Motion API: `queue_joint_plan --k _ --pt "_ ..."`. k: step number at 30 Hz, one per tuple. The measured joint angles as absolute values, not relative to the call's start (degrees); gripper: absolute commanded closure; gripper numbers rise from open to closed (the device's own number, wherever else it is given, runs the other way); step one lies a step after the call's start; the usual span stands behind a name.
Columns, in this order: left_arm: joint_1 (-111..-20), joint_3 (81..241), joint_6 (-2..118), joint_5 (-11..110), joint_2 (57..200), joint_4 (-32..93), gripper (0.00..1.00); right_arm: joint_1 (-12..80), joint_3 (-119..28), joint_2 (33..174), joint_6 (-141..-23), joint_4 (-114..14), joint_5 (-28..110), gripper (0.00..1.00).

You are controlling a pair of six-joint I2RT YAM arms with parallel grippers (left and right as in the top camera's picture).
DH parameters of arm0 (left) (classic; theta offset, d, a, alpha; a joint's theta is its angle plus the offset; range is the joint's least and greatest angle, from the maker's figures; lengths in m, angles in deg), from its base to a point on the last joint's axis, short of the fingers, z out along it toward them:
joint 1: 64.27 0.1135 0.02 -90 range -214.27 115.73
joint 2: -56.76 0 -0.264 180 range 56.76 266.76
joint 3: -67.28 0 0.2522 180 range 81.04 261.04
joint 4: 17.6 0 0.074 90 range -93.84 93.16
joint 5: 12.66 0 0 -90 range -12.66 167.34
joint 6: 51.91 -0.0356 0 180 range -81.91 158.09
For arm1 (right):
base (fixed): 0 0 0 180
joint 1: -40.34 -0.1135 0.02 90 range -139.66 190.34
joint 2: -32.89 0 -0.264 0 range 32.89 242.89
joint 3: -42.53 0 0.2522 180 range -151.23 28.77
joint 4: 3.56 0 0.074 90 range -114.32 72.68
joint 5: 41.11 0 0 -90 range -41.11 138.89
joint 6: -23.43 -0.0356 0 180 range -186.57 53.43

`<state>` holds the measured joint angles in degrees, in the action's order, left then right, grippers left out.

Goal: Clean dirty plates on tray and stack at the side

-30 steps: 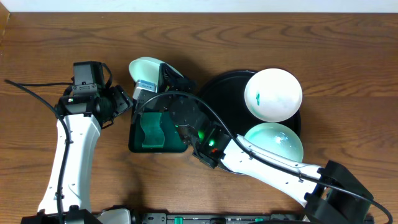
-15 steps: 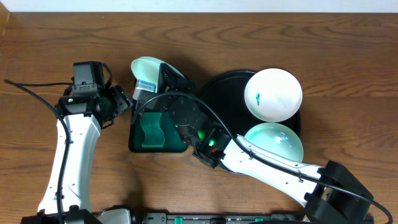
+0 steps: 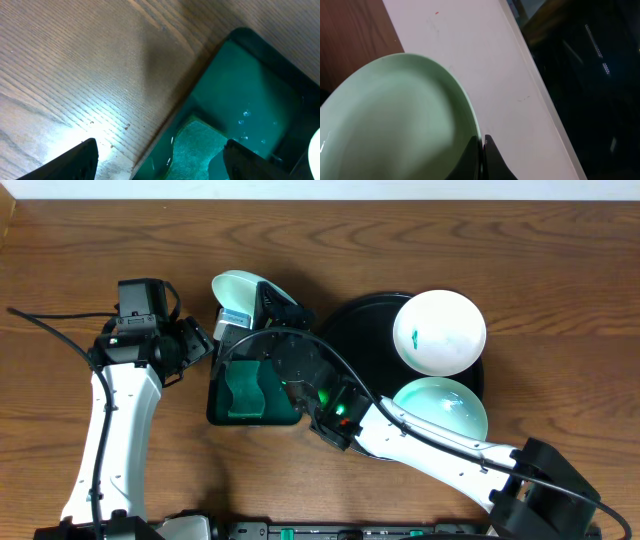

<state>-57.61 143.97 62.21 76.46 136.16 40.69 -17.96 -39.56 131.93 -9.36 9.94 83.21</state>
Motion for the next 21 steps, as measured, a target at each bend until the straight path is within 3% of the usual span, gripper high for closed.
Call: queue_joint_plan --k 12,21 --pt "-57.6 144.0 62.2 76.5 136.2 40.7 0.20 -18.0 -39.6 131.9 -14.2 9.9 83.9 0.99" --pt "-57.6 144.0 62.2 76.5 136.2 40.7 0.20 -16.1 -39.8 131.9 -39.7 1.7 89.7 0.99"
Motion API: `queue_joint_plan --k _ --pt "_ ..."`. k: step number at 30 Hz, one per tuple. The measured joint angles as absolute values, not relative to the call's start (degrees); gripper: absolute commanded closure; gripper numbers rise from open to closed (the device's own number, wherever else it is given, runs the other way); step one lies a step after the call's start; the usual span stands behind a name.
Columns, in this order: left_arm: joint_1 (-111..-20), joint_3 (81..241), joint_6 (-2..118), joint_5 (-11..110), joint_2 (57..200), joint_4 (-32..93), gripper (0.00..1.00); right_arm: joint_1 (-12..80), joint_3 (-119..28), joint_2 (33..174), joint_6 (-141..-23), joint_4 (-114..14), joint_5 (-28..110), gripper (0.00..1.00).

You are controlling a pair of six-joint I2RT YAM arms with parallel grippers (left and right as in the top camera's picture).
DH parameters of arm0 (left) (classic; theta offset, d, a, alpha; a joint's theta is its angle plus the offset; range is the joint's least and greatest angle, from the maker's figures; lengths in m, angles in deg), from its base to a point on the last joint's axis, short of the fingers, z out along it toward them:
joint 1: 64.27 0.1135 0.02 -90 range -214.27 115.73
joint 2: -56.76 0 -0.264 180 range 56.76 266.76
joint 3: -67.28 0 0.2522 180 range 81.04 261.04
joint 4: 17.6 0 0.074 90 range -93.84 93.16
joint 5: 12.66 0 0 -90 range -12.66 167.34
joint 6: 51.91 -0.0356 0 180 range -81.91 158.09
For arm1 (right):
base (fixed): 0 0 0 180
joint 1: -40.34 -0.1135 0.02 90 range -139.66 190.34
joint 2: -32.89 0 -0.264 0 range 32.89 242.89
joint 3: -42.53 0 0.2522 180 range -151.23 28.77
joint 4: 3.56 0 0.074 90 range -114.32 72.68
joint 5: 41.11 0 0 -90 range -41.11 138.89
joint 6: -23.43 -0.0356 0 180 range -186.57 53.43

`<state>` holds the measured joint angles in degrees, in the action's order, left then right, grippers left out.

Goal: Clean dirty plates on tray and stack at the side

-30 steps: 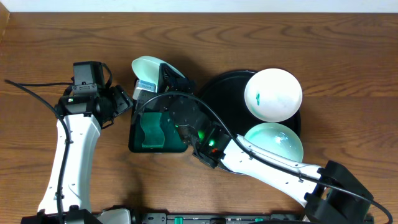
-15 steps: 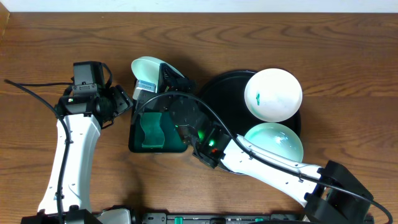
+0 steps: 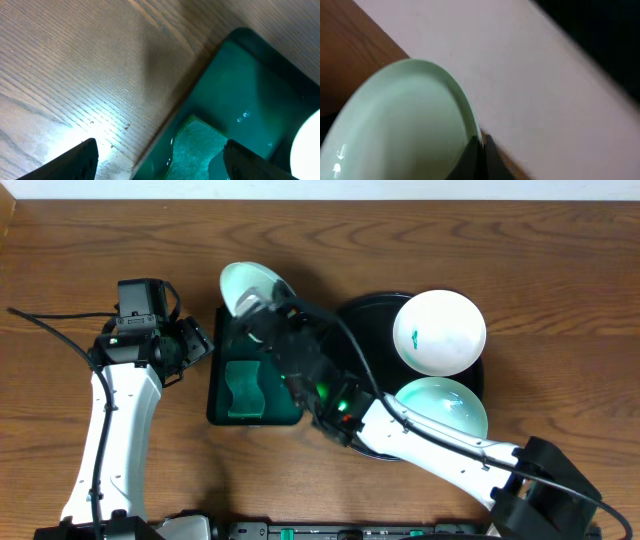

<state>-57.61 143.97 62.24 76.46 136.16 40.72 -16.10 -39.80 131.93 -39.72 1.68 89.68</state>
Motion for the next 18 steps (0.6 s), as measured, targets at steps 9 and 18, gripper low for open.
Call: queue_joint_plan --k 9,18 --pt "-57.6 144.0 62.2 76.5 136.2 40.7 0.20 -8.8 -39.9 131.9 -67.7 -13.3 83.3 0.99" --pt "-57.6 144.0 62.2 76.4 136.2 40.7 0.20 6.7 -39.9 129.8 -87.0 -23.6 59.6 0.99"
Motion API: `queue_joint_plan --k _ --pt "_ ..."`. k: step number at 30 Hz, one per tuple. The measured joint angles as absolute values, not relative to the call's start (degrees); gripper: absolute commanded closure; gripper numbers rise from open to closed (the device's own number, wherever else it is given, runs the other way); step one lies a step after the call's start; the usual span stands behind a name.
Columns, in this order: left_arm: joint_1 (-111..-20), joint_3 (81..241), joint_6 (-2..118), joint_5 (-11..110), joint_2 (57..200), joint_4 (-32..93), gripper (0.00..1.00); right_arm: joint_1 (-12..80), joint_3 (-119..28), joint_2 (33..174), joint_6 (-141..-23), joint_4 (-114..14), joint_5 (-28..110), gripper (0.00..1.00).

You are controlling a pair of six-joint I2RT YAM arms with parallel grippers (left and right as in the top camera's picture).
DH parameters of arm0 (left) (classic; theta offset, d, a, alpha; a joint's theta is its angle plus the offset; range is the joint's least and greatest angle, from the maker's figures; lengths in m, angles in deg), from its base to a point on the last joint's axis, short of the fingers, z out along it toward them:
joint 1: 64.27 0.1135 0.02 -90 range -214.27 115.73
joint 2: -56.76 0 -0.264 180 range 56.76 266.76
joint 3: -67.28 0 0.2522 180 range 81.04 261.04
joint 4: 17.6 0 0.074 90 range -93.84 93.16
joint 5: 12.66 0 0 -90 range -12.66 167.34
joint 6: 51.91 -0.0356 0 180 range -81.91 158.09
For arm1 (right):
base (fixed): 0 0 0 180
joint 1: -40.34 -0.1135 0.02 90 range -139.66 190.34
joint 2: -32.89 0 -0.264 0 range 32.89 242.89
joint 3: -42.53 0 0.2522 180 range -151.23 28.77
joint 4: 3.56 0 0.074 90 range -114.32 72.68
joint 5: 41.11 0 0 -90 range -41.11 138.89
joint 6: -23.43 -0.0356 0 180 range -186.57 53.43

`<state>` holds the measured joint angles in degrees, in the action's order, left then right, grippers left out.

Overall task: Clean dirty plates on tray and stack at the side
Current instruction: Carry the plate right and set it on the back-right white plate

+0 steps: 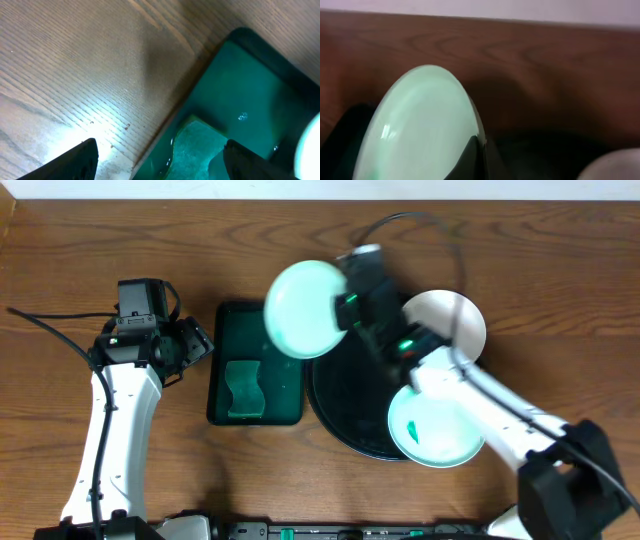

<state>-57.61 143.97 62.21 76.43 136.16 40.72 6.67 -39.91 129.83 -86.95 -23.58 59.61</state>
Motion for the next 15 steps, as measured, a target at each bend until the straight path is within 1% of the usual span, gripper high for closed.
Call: queue_joint_plan --k 6,11,15 --pt "-57.6 144.0 62.2 76.5 136.2 40.7 0.20 24.0 -40.0 127.3 -92.8 -31.8 46.0 0.99" --pt "-57.6 144.0 62.2 76.5 136.2 40.7 0.20 38.4 -40.0 127.2 -94.3 -36.4 33.8 0.99" --pt "-57.6 144.0 62.2 76.5 136.2 40.7 0.20 52.6 -40.1 127.2 -94.9 -41.7 24.7 0.99"
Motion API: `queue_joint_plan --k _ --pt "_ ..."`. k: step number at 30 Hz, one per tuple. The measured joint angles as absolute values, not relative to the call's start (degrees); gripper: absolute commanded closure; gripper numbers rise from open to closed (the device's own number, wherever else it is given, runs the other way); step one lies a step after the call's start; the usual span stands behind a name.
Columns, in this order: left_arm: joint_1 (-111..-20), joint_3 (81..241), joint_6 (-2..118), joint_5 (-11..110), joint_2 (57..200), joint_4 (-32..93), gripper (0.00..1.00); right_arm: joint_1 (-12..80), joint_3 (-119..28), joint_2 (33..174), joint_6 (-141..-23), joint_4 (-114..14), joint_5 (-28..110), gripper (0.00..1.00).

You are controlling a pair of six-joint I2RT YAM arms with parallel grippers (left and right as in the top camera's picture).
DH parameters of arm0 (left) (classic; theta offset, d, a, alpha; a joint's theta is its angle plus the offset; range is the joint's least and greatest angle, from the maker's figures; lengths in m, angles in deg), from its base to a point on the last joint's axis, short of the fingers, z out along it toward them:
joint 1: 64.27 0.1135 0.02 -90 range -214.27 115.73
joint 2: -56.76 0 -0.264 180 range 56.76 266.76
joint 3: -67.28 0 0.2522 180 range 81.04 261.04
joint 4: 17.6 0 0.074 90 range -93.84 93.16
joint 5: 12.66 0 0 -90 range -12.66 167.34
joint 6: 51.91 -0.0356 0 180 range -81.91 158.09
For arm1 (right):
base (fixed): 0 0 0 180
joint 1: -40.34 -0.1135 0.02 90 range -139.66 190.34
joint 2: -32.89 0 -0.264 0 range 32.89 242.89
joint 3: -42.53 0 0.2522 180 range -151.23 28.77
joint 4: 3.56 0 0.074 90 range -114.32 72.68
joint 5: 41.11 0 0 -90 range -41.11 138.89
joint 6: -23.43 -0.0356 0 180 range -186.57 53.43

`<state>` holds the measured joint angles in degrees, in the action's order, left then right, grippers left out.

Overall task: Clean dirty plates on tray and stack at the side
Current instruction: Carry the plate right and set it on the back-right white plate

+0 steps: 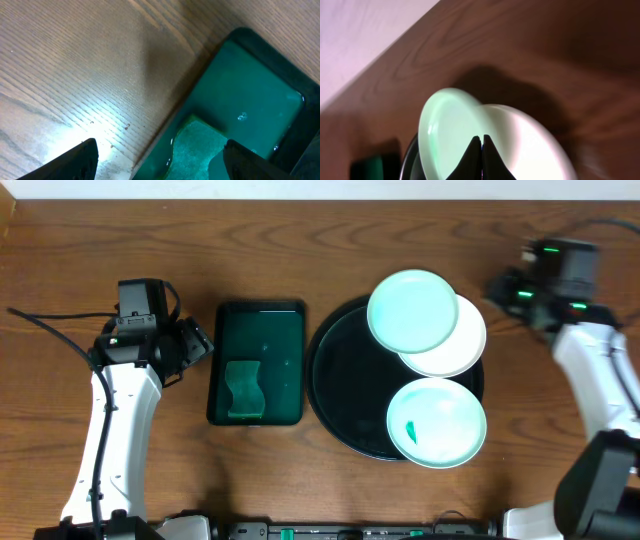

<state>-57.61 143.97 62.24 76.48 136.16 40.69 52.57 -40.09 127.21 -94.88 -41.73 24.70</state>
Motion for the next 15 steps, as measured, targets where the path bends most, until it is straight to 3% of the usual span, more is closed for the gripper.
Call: queue_joint_plan --k 5,7,11,15 --pt "-57.6 144.0 62.2 76.5 136.2 40.7 0.20 65.4 -40.1 127.2 -94.4 -45.5 19.5 0.98" --pt "-57.6 144.0 62.2 76.5 136.2 40.7 0.20 69.4 -40.1 127.2 -92.6 -47.0 16.6 0.93" --pt "-57.6 144.0 62.2 76.5 136.2 40.6 0.20 71.7 -40.2 127.1 -86.7 -52.8 14.4 0.79" --pt "-57.6 144.0 62.2 76.5 136.2 40.7 0.20 67.1 -40.2 127.1 -82.9 -54.8 16.0 0.62"
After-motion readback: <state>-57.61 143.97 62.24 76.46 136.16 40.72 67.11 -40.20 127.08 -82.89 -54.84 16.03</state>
